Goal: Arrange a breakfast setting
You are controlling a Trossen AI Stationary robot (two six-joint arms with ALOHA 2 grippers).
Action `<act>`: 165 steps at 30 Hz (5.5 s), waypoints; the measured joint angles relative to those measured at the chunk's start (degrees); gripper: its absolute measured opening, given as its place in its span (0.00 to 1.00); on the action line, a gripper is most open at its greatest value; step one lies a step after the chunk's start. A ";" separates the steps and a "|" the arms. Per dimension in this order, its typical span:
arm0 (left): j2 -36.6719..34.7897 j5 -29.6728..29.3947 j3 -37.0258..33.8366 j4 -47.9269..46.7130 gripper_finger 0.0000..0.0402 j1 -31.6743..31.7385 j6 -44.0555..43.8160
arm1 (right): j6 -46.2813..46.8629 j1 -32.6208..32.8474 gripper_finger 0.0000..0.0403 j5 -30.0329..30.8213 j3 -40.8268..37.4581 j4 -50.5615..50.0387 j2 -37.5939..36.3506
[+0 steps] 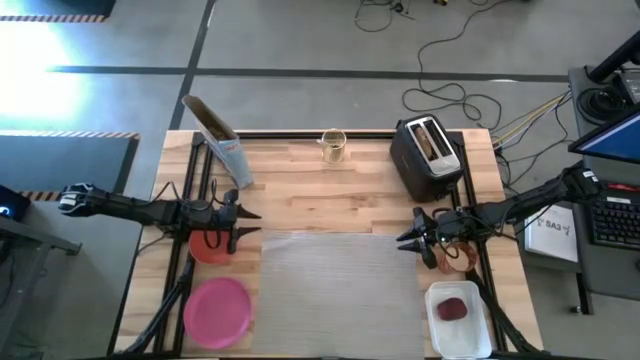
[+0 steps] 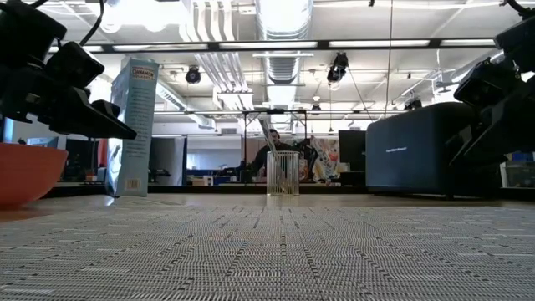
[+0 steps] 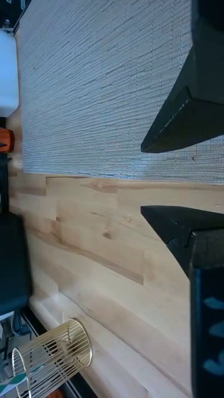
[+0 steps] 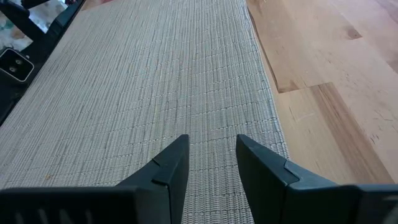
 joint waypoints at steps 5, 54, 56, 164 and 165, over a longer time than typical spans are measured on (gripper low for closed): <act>0.00 0.00 0.01 0.00 0.33 0.00 0.00 | 0.02 0.00 0.31 0.02 0.00 0.01 0.00; -0.02 -0.37 0.01 0.02 0.33 0.02 1.29 | 0.00 0.00 0.31 0.01 0.00 0.01 -0.01; 0.00 -0.40 -0.01 0.55 0.33 0.02 1.57 | 0.02 0.00 0.31 0.01 0.00 0.01 0.00; 73.77 7.54 61.28 -28.95 0.33 -11.32 -30.42 | 0.01 0.00 0.31 0.00 0.00 -0.01 0.00; 74.65 7.56 61.80 -28.94 0.33 -11.25 -29.45 | 0.00 0.00 0.31 0.00 0.00 0.01 0.00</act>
